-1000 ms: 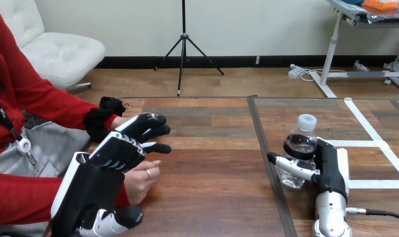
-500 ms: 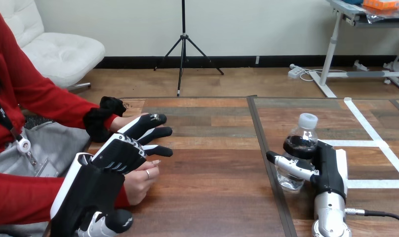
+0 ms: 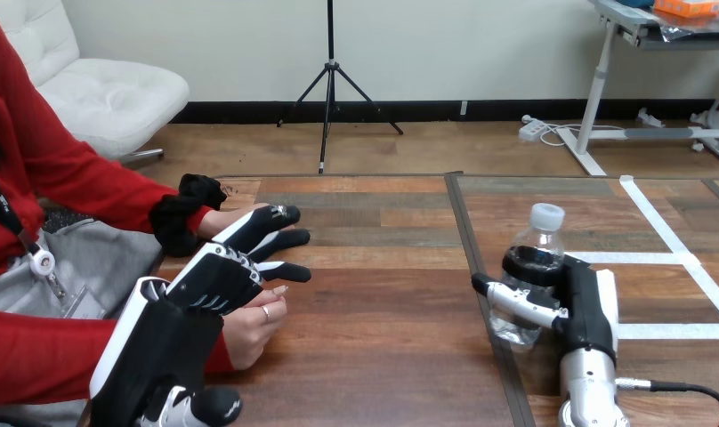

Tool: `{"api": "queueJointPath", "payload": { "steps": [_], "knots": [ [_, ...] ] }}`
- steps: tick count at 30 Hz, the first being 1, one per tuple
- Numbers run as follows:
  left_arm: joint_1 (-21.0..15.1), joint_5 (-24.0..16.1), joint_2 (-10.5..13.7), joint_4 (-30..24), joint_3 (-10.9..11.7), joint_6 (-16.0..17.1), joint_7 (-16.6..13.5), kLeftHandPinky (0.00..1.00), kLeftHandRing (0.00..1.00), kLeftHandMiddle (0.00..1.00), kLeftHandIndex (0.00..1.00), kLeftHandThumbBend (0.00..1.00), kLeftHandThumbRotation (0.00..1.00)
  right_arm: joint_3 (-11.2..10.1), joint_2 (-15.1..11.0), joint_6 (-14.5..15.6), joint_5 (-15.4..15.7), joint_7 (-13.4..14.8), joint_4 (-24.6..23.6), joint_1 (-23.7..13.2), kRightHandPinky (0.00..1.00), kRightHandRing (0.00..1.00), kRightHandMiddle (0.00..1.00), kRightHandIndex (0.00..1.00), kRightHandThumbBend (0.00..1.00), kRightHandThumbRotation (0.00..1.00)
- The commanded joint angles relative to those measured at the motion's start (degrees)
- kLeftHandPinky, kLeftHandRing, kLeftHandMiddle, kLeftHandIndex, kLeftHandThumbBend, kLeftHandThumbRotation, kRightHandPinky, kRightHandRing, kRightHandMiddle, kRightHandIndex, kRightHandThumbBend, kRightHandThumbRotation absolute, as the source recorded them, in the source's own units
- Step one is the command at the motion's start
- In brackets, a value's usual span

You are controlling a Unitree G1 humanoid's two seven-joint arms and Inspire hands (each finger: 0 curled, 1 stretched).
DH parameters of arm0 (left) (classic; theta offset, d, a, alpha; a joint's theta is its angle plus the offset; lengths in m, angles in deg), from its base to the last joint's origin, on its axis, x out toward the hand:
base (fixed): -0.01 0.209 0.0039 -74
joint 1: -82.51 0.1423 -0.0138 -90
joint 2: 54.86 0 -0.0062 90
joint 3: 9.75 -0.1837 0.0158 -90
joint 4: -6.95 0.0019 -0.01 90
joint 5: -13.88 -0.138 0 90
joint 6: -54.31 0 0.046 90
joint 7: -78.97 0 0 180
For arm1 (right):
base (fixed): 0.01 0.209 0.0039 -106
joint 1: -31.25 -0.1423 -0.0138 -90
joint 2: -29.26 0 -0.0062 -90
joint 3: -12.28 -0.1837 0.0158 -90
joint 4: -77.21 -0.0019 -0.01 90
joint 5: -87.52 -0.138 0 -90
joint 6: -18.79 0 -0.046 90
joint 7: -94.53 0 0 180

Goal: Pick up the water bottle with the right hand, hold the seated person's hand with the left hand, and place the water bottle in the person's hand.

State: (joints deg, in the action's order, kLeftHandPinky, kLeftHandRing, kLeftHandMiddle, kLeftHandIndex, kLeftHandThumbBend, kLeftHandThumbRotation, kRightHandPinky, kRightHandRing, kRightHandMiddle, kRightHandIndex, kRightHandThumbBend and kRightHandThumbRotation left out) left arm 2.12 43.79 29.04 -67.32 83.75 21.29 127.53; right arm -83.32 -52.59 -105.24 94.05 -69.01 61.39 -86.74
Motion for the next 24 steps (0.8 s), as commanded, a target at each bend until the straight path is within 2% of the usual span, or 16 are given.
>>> {"api": "queueJointPath", "payload": {
  "steps": [1,11,18,20,24],
  "knots": [
    [-2.8,-0.2,0.3,-0.4,0.9,1.2,-0.8,0.69,0.83,0.88,0.87,1.0,0.74,-0.3,1.2,-2.8,-0.6,-1.1,-1.3,-1.2,0.36,0.4,0.44,0.45,0.89,0.0],
    [-2.7,-0.7,0.2,-0.3,1.2,1.4,-2.1,0.67,0.8,0.87,0.85,1.0,0.73,-0.8,1.8,-5.4,-1.3,-2.6,-2.2,-0.8,0.34,0.37,0.41,0.42,0.9,0.0],
    [-3.4,-2.4,0.0,1.3,1.9,4.7,-3.2,0.65,0.79,0.87,0.85,1.0,0.73,-0.4,2.3,-6.5,-1.5,-3.1,-3.2,-0.4,0.33,0.36,0.4,0.41,0.9,0.0],
    [-4.2,-5.4,-0.1,3.0,3.4,8.4,-4.4,0.65,0.79,0.87,0.85,1.0,0.74,-0.1,2.4,-7.2,-1.2,-3.2,-3.8,-0.2,0.33,0.36,0.39,0.41,0.9,0.0],
    [-4.6,-12.0,0.6,4.0,6.4,13.5,-7.0,0.63,0.78,0.86,0.85,1.0,0.79,0.1,2.7,-8.6,-1.5,-4.3,-5.0,0.4,0.33,0.35,0.39,0.41,0.91,0.0]
  ]
}}
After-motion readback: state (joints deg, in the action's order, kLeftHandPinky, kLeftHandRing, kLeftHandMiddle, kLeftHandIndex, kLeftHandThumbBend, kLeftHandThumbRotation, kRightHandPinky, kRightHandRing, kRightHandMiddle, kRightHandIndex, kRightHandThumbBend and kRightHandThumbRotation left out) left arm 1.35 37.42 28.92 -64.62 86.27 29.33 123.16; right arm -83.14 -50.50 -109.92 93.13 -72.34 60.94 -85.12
